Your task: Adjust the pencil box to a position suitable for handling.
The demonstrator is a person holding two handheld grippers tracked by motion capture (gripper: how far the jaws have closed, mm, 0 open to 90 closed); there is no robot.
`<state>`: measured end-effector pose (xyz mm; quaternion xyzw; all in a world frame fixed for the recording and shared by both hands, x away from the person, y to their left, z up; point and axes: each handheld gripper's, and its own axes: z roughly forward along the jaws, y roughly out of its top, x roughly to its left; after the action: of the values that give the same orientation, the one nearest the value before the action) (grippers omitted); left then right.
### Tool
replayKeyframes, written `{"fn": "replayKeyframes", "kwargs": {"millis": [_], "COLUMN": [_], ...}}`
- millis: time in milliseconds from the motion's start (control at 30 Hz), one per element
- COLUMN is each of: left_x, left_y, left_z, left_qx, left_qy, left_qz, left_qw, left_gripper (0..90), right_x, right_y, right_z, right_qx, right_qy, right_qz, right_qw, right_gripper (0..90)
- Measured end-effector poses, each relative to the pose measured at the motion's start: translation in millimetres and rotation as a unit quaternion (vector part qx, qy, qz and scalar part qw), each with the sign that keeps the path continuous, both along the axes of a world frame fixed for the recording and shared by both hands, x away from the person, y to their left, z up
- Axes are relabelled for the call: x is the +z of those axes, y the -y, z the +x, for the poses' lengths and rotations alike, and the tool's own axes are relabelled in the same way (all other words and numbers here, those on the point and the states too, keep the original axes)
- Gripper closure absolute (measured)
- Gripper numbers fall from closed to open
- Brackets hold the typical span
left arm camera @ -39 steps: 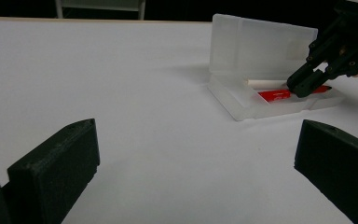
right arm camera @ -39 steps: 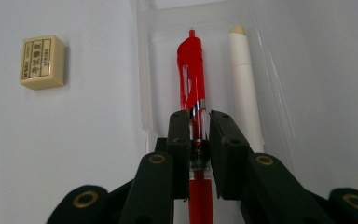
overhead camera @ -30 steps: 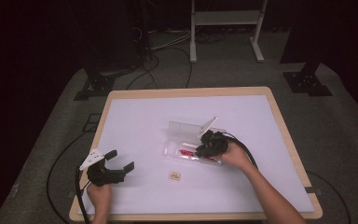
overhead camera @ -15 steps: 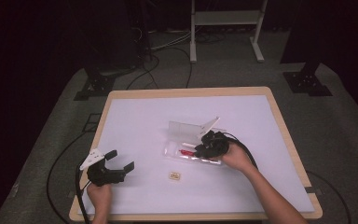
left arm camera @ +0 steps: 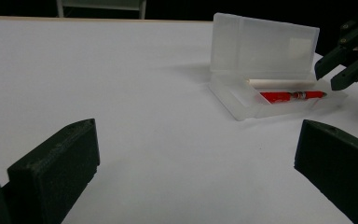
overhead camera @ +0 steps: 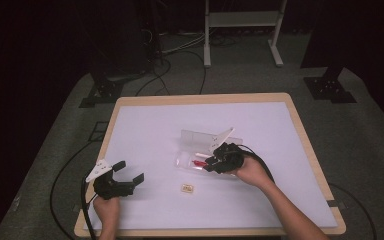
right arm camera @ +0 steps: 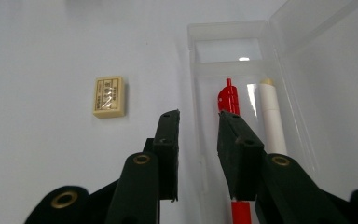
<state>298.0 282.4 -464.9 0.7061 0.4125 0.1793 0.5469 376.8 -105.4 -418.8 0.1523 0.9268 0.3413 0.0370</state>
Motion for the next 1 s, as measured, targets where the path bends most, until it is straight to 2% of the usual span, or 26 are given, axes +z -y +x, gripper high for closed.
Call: {"fn": "replayKeyframes", "kwargs": {"millis": [200,467,1000], "left_x": [0.0,0.0,0.1], "left_y": [-0.2,-0.5,-0.7], "left_z": [0.1,0.2,0.3], "left_qx": [0.001,-0.001,-0.001], "left_qy": [0.0,0.002,0.001], "left_qz": [0.0,0.001,0.001], "left_qw": [1.0,1.0,1.0], "left_gripper": [0.0,0.0,0.0], "right_x": [2.0,-0.3,-2.6], "right_y": [-3.0,-9.0,-18.8], "right_z": [-3.8,-8.9,-14.7], "right_qx": [0.007,0.016,0.031], "right_qy": [-0.002,-0.009,-0.01], "right_qz": [0.006,0.004,0.006], "right_qw": [1.0,0.9998,0.9994], "right_gripper": [66.7,64.6,62.1]}}
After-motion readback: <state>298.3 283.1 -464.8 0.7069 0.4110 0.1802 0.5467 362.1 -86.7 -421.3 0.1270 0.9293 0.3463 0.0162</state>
